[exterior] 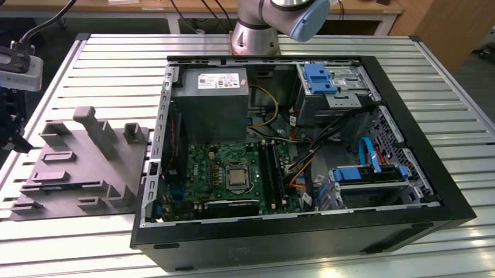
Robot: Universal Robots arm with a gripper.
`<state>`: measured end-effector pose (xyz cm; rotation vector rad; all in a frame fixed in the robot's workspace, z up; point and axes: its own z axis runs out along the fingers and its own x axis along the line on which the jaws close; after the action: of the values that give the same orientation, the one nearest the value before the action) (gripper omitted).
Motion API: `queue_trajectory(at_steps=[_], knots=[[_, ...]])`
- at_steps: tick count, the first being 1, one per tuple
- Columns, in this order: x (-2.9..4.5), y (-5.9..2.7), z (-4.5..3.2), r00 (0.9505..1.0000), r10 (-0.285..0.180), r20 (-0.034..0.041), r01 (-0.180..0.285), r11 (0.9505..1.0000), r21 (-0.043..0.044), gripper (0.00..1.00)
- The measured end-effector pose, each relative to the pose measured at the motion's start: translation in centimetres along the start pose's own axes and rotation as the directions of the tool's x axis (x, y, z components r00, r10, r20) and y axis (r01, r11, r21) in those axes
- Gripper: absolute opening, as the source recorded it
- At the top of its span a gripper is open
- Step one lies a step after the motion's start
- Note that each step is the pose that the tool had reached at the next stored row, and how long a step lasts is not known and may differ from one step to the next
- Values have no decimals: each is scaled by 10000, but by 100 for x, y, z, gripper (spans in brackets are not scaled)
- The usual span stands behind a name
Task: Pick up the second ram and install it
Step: 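Pick up the second ram and move it above second insertion slot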
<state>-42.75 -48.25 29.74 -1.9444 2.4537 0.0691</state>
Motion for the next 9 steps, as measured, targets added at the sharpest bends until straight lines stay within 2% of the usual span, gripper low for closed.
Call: queue_trajectory(at_steps=[7,8,9], knots=[[1,-1,16,9999,-121,-5,121,9999,-16,10],[2,-3,21,9999,-123,-12,122,9999,-86,10],[2,-4,25,9999,-120,-30,119,9997,-205,10]])
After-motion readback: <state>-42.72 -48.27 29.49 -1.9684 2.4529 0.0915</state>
